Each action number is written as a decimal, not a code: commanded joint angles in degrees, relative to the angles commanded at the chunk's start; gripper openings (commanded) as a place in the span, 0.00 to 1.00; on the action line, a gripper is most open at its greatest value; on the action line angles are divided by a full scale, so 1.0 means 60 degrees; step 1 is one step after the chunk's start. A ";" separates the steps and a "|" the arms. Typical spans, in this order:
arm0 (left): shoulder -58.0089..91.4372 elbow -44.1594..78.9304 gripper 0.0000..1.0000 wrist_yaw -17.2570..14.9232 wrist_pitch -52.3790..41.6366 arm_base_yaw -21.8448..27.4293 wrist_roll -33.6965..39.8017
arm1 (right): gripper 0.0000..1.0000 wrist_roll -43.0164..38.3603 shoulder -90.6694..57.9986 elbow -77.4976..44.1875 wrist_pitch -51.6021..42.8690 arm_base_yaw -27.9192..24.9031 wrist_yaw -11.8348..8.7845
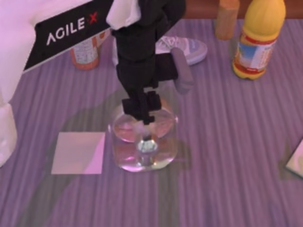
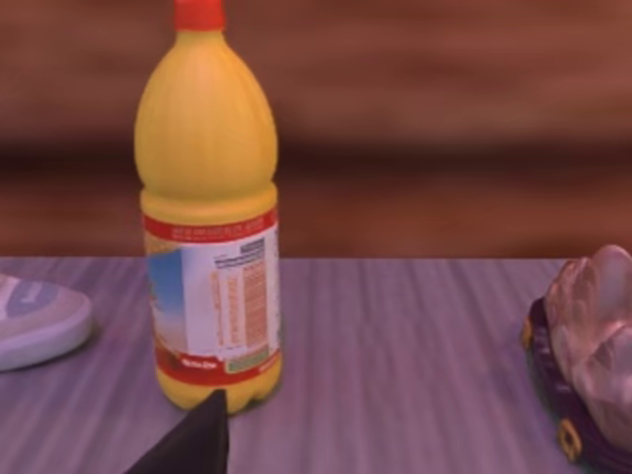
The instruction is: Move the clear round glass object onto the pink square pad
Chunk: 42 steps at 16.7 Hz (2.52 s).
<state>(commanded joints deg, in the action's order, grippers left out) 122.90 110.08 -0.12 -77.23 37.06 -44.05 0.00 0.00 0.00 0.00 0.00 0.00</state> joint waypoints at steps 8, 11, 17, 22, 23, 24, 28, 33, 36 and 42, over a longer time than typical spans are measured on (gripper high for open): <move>0.0000 0.0000 0.00 0.0000 0.0000 0.0000 0.0000 | 1.00 0.0000 0.0000 0.0000 0.0000 0.0000 0.0000; 0.0000 0.0000 0.00 0.0000 0.0000 0.0000 0.0000 | 1.00 0.0000 0.0000 0.0000 0.0000 0.0000 0.0000; 0.0174 0.1151 0.00 0.0044 -0.0988 -0.0094 -0.0007 | 1.00 0.0000 0.0000 0.0000 0.0000 0.0000 0.0000; 0.0299 0.2375 0.00 0.0001 -0.2078 -0.0183 0.0000 | 1.00 0.0000 0.0000 0.0000 0.0000 0.0000 0.0000; 0.0299 0.2375 0.00 0.0001 -0.2078 -0.0183 0.0000 | 1.00 0.0000 0.0000 0.0000 0.0000 0.0000 0.0000; 0.0299 0.2375 0.00 0.0001 -0.2078 -0.0183 0.0000 | 1.00 0.0000 0.0000 0.0000 0.0000 0.0000 0.0000; 0.0250 0.2294 0.00 0.0076 -0.2139 -0.0131 0.0271 | 1.00 0.0000 0.0000 0.0000 0.0000 0.0000 0.0000; 0.0004 0.1742 0.00 0.0506 -0.2599 -0.0266 0.2722 | 1.00 0.0000 0.0000 0.0000 0.0000 0.0000 0.0000; -0.0364 0.1190 0.00 0.0807 -0.2801 -0.0450 0.5400 | 1.00 0.0000 0.0000 0.0000 0.0000 0.0000 0.0000; -0.1549 -0.0206 0.00 0.1153 -0.2577 -0.0962 1.2979 | 1.00 0.0000 0.0000 0.0000 0.0000 0.0000 0.0000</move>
<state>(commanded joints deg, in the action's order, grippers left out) 113.60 108.84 6.80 -92.70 31.29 33.83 0.00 0.00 0.00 0.00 0.00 0.00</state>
